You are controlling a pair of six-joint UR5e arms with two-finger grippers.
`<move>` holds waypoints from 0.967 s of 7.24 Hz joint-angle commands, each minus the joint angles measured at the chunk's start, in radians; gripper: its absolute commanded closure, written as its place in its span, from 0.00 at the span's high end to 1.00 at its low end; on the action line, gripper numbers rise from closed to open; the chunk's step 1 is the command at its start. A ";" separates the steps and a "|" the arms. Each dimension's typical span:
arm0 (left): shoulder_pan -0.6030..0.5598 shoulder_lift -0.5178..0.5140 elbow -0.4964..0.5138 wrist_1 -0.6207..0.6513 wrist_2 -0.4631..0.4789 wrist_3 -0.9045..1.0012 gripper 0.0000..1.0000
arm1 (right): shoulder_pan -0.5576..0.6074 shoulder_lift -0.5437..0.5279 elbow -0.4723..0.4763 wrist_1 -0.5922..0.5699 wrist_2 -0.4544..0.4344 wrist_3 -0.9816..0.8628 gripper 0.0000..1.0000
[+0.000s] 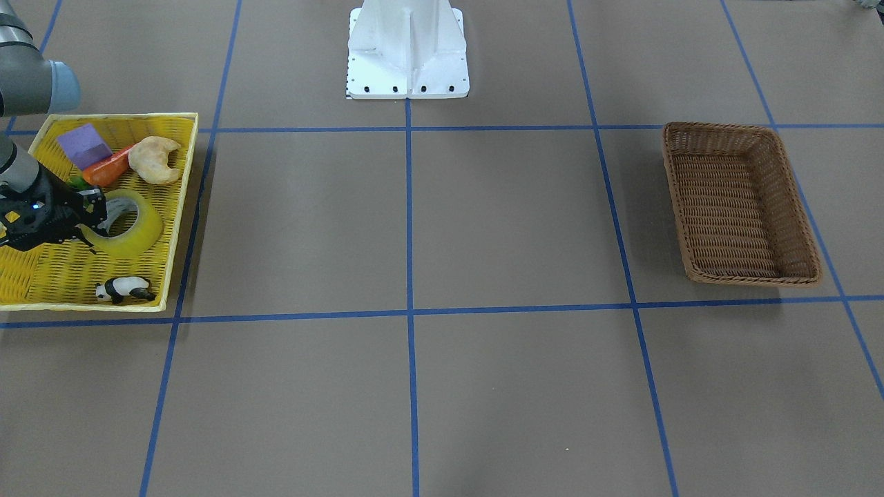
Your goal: Move tape to another basket
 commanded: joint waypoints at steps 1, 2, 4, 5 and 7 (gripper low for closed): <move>0.001 0.000 0.001 0.001 0.000 0.000 1.00 | 0.077 0.007 0.030 -0.002 0.020 -0.012 0.00; 0.001 0.000 0.002 0.001 0.000 0.000 1.00 | 0.129 0.007 0.041 -0.012 0.057 -0.013 0.00; 0.000 0.002 0.001 0.001 -0.002 0.002 1.00 | 0.177 0.108 0.042 -0.024 0.086 -0.007 0.00; 0.000 0.002 -0.002 0.001 -0.002 0.002 1.00 | 0.177 0.184 0.042 -0.075 0.085 0.008 0.00; 0.001 -0.005 -0.016 -0.001 -0.005 0.003 1.00 | 0.133 0.329 0.042 -0.121 0.074 0.177 0.00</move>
